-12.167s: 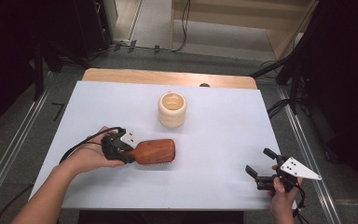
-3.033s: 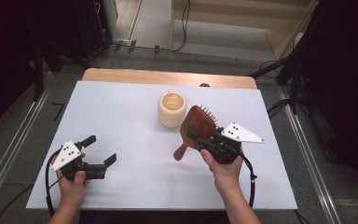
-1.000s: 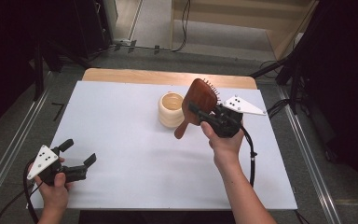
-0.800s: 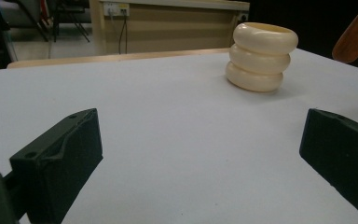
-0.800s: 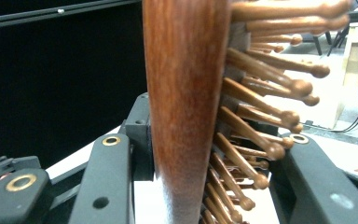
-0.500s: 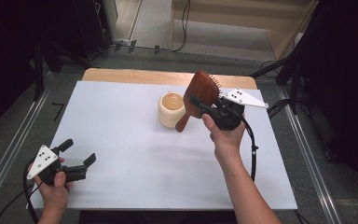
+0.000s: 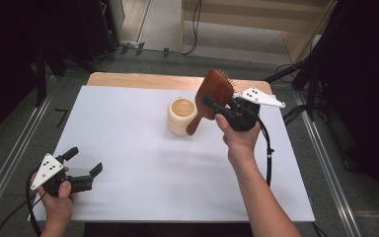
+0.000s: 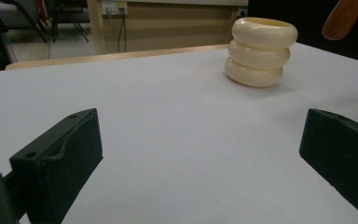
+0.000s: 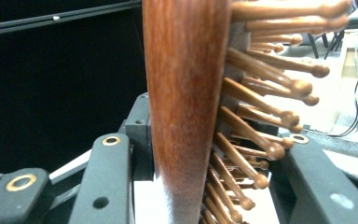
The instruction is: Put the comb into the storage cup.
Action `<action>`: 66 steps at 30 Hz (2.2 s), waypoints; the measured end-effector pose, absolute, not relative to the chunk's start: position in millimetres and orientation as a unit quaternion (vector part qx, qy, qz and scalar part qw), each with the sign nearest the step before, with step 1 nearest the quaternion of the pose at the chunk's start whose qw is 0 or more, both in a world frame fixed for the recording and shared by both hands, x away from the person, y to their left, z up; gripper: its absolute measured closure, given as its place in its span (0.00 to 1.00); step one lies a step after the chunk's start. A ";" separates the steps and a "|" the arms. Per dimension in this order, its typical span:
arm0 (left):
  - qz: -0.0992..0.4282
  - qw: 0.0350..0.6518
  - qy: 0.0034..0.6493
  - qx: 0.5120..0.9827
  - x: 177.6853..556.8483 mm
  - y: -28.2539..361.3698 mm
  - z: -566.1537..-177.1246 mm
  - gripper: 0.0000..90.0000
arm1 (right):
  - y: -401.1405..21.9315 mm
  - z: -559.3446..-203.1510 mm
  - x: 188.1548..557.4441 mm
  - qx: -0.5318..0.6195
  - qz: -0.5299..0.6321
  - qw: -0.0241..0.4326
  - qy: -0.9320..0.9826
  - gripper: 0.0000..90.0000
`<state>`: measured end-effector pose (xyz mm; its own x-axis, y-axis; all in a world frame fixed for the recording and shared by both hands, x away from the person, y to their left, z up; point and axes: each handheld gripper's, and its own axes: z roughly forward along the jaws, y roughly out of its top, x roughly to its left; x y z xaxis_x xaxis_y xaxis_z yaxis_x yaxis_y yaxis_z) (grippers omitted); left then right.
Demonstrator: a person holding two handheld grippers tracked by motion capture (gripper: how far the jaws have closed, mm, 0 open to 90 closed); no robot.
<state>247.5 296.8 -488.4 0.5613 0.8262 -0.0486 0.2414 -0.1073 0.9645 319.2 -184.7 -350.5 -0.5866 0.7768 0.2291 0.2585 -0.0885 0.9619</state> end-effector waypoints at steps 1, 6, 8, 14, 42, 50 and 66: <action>0.267 0.547 0.384 0.694 247.5 297.0 -488.5 0.00 | -184.7 -350.5 319.2 0.403 0.618 0.210 0.642 0.60; 0.268 0.548 0.384 0.694 247.7 296.8 -488.6 0.00 | -187.3 -345.0 323.3 0.404 0.621 0.210 0.638 0.60; 0.268 0.547 0.383 0.695 247.6 296.8 -488.5 0.00 | -188.2 -342.7 324.5 0.403 0.622 0.212 0.637 0.60; 0.267 0.548 0.383 0.694 247.7 296.8 -488.6 0.00 | -188.9 -334.7 328.5 0.403 0.625 0.216 0.633 0.60; 0.267 0.549 0.381 0.695 247.3 297.6 -488.5 0.00 | -190.6 -324.7 354.1 0.412 0.633 0.218 0.618 0.60; 0.267 0.549 0.381 0.694 247.0 297.4 -488.5 0.00 | -188.7 -324.8 359.0 0.411 0.634 0.219 0.617 0.60; 0.267 0.550 0.379 0.695 247.1 297.4 -488.5 0.00 | -180.8 -337.3 374.8 0.417 0.627 0.222 0.619 0.60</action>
<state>247.1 297.4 -488.5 0.5700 0.8203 -0.0463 0.2334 -0.1076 0.9664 374.8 -180.8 -337.3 -0.5538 0.7948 0.2483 0.2384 -0.1344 0.9618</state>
